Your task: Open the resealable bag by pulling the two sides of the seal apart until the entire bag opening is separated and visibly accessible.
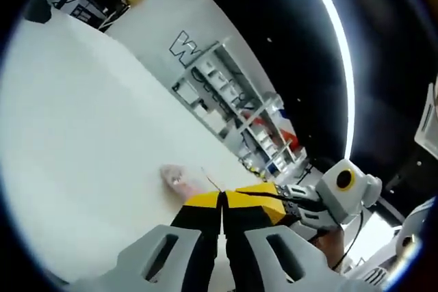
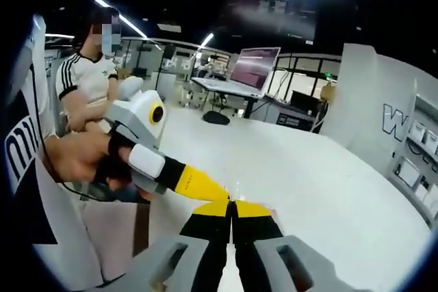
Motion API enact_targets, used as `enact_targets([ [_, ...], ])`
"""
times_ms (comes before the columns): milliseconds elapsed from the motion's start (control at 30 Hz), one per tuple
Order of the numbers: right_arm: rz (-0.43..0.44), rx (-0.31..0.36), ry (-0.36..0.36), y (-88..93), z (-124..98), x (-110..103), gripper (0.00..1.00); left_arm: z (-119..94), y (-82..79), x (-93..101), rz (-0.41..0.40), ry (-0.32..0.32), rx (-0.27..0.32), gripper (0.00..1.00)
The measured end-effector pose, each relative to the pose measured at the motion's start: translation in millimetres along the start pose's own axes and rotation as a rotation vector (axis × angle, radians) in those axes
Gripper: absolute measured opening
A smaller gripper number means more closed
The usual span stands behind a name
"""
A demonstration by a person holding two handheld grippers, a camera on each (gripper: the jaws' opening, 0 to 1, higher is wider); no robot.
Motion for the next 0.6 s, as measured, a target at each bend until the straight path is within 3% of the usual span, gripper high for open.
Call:
enact_targets([
  [600,-0.026,-0.022,-0.034,2.4,7.6,-1.2,0.00,-0.7,0.2,-2.3,0.086,-0.036,-0.023,0.01],
])
Point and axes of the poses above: the point that each gripper's makers call its tool centre point, and the gripper's own axes: z roughly forward along the fingers, x roughly to its right, y roughly out of its underside, the point moved 3 cm from there along -z, roughly backward along the fingers, and after that the axes turned 9 degrees about y, right-handed, at the moved point
